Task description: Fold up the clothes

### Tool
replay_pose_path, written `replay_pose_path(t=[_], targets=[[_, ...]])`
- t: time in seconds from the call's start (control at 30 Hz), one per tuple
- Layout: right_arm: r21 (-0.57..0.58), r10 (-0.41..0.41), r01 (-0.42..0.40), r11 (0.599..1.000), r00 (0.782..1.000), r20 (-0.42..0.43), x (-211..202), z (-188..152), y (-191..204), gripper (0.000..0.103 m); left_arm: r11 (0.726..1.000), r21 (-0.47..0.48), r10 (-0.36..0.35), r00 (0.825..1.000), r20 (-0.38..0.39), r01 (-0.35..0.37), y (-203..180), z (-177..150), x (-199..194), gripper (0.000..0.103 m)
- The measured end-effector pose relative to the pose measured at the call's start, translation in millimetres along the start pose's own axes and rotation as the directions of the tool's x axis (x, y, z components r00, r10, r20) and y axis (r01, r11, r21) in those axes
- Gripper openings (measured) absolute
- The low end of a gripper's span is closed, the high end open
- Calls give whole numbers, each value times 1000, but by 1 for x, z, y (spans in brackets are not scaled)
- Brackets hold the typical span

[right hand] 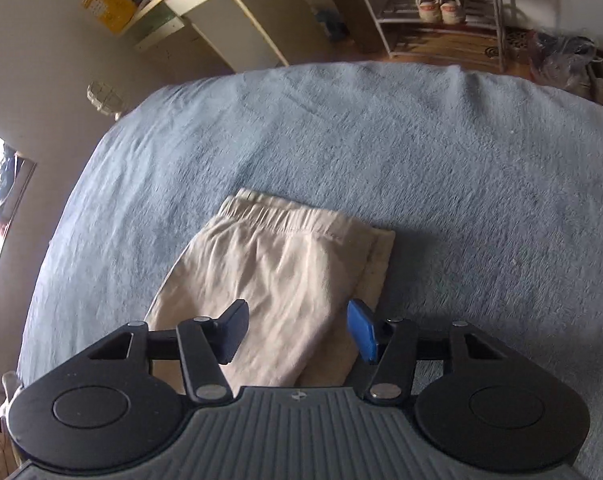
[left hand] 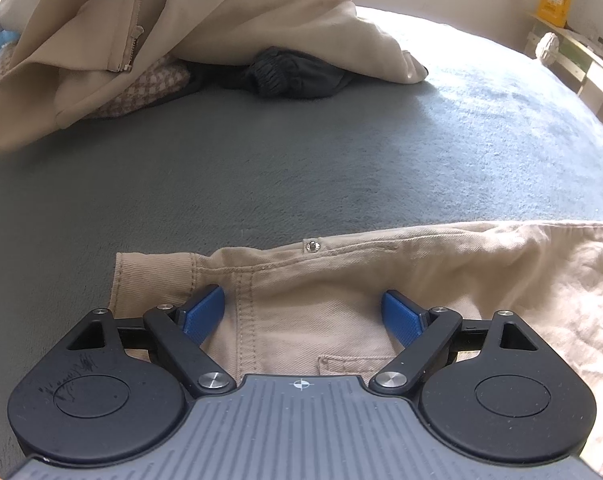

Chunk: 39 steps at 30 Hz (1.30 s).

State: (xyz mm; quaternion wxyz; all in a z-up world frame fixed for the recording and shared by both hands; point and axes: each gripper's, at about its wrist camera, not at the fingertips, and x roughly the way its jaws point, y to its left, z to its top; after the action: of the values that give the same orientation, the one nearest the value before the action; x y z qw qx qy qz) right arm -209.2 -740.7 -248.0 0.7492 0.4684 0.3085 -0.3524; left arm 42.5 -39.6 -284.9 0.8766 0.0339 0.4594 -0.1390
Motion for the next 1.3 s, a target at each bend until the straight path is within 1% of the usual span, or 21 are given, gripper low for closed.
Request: replay_pose_path(t=[0.03,0.1,0.2,0.27,0.33,0.37,0.43,0.5,0.6,0.7,0.8,0.9,0.93,1.0,1.03,1.07,1.1,1.13,1.17,1.27,1.3], targets=[[9,5,-5,1000,1000,15,1,1,-2,51,1000,2,1,1000,-1,-1,0,0,0,87],[12,4,-5,1000,999,35,2,3,-5,49,1000,3,3,1000,-2,-3,0,0,1,87],[9,-20,20,1000,999,28,10,6,-7,41,1000,7,7,1000,-3,-7,-1,0,1,87],[1,-26,26,1000,999,24,17,9,-7,30,1000,12,10,1000,-4,-10,-1,0,2,88],[-16,-36,37,999,999,25,22,10,-6,22,1000,13,11,1000,-5,-11,-2,1,2,88],[-27,-34,35,999,999,25,22,9,-5,13,1000,13,11,1000,-5,-11,-2,1,2,88],[-61,-32,35,998,999,41,17,8,2,3,1000,15,10,1000,-6,-10,-2,1,2,88],[-115,-26,36,993,996,89,4,7,16,3,1000,17,9,1000,-6,-8,-2,1,2,88],[-203,-33,58,977,991,127,-17,9,39,2,1000,21,6,1000,-6,-6,-1,1,3,88],[-274,-98,131,953,987,130,-20,16,52,2,1000,25,5,1000,-6,-4,-1,0,3,88],[-250,-193,212,945,976,99,-8,20,45,2,1000,25,5,1000,0,-5,-1,0,3,88],[-223,-248,261,939,965,85,12,15,32,3,1000,25,7,1000,3,-7,-2,-1,3,88],[-212,-265,276,937,961,81,19,13,28,5,1000,25,7,1000,2,-7,-2,-1,3,88],[-133,-291,297,946,955,63,29,13,15,15,1000,24,7,1000,1,-7,-3,-1,3,88],[-93,-299,306,947,951,81,28,14,9,29,1000,23,6,1000,1,-6,-3,0,3,88],[-86,-323,333,939,940,113,24,14,8,47,1000,23,5,1000,1,-5,-3,0,3,88],[-85,-349,363,928,926,147,20,14,7,55,1000,24,4,1000,2,-4,-2,0,3,88],[-82,-373,392,916,910,180,15,14,7,58,1000,24,4,1000,2,-4,-3,0,4,88],[-79,-397,421,904,892,214,11,14,6,58,1000,23,4,1000,3,-4,-3,0,4,88],[-179,-366,441,880,868,336,-9,7,28,58,1000,22,4,1000,5,-4,-2,-1,4,88],[-224,-308,398,890,886,347,-15,4,38,58,1000,22,4,1000,6,-4,-2,-1,4,88]])
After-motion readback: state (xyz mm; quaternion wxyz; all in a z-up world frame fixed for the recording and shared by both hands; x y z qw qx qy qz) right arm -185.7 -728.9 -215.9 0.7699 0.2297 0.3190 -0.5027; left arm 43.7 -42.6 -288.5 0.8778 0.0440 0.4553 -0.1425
